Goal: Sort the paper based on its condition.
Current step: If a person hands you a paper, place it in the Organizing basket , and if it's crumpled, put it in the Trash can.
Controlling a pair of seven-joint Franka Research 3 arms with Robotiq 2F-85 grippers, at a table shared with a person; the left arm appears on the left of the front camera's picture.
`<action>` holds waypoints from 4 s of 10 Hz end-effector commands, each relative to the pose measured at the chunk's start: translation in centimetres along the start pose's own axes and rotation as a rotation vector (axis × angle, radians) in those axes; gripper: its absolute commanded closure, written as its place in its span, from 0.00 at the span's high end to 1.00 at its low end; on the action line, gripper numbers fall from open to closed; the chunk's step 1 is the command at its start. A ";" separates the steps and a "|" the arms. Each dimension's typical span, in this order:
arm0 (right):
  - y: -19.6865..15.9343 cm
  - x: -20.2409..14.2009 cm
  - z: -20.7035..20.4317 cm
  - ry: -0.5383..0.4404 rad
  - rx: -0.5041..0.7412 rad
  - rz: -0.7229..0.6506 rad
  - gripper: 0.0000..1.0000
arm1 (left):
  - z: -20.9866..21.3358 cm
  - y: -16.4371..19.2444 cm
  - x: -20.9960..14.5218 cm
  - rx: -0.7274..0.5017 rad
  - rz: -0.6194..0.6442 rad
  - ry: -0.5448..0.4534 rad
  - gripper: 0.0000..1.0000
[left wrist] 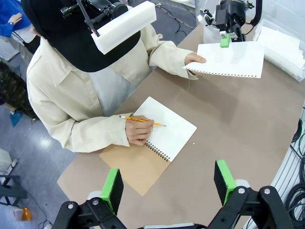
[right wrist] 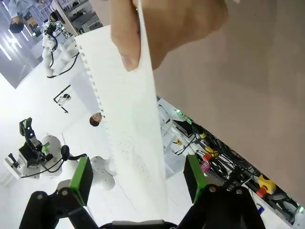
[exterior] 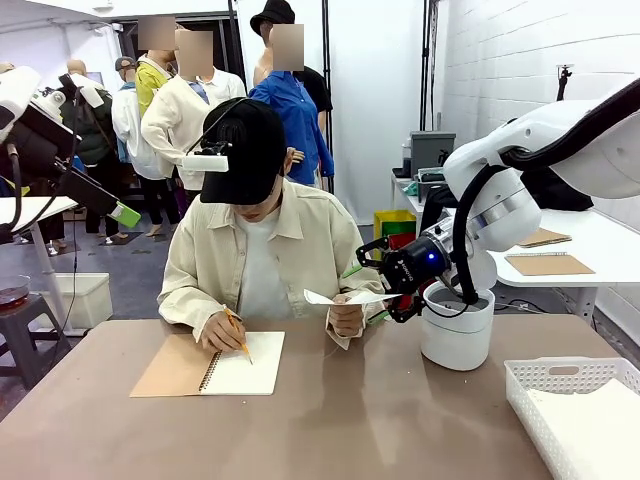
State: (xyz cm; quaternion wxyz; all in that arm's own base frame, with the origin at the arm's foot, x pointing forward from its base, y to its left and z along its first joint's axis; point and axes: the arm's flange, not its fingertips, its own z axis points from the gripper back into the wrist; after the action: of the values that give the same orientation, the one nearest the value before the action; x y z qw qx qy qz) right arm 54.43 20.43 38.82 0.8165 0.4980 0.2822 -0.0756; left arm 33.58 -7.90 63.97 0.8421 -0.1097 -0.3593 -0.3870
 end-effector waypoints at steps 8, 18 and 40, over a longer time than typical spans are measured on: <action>0.9 -1.1 1.4 -0.029 0.031 0.028 0.00 | 0.0 0.0 0.1 -0.003 0.003 -0.004 1.00; 6.5 -14.2 8.4 -0.320 -0.318 0.376 0.00 | 0.0 0.0 0.1 -0.003 0.003 -0.004 1.00; -9.7 -26.5 12.0 -0.575 -0.903 0.404 0.00 | 0.0 0.0 0.1 -0.003 0.003 -0.004 1.00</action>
State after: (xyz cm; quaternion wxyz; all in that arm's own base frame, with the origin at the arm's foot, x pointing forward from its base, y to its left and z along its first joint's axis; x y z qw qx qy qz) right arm 32.97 1.29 49.87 0.9905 0.1112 -0.0418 0.0692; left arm 33.58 -7.91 63.96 0.8421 -0.1098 -0.3592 -0.3871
